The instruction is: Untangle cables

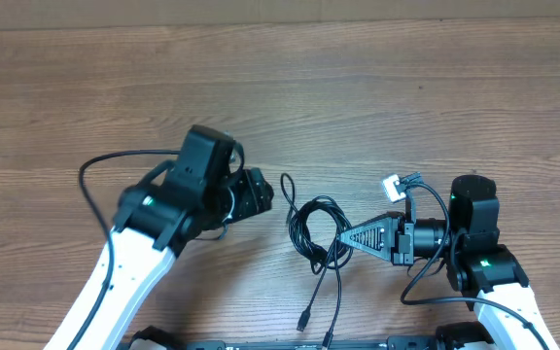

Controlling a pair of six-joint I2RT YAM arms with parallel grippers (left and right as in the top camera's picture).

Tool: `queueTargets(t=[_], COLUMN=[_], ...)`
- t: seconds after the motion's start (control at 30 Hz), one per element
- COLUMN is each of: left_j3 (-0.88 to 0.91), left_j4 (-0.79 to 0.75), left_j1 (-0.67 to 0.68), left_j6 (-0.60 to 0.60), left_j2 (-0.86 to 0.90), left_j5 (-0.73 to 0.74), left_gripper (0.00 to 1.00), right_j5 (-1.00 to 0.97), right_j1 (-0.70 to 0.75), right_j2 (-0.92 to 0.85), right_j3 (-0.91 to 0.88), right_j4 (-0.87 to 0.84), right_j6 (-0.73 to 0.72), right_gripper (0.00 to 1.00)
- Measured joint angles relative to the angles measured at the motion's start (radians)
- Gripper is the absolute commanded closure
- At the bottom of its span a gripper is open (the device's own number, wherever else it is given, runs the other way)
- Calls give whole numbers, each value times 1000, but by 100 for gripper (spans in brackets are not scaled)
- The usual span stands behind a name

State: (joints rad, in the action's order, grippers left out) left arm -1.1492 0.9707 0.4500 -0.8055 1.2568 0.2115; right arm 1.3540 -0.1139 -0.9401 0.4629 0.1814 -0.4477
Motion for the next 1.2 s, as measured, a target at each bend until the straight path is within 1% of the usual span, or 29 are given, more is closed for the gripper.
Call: queueTargets(t=[0.1,0.13,0.23,0.4,0.43,0.47,0.53,0.57,0.6,0.73,0.93,1.1,1.2], left_j3=[0,0,0,0,0,0,0,0,0,0,0,0,0], left_j4=[-23,-39,-105,-129,-130,-130,-131,-130,-132,-131,-134,-139,-165], left_j1=[0,-2,-21,-93,-111,-132,-169,-185,-195,-187,-88,-16,5], left_j6=[-58,-73,-110,-225,-249,-275,-312,-325,-335,-350,-367,-381,-391], left_j2=[60,76,108,112,113,112,113,113,113,113,113,122,143], left_j5=[1,3,40,104,116,133,175,198,216,277,275,247,241], left_gripper=[13,11,9,0,0,3,14,17,18,19,22,36,39], right_j5=[0,0,0,0,-1,0,-1,-2,-3,-23,-31,-34,-35], right_j1=[0,0,0,0,0,0,0,0,0,0,0,0,0], right_j2=[0,0,0,0,0,0,0,0,0,0,0,0,0], right_j3=[0,0,0,0,0,0,0,0,0,0,0,0,0], right_j4=[6,7,16,21,24,32,54,66,78,105,106,109,109], right_j6=[0,1,3,8,11,18,35,42,49,77,93,98,101], right_gripper=[96,96,96,96,96,96,96,96,96,96,96,96,96])
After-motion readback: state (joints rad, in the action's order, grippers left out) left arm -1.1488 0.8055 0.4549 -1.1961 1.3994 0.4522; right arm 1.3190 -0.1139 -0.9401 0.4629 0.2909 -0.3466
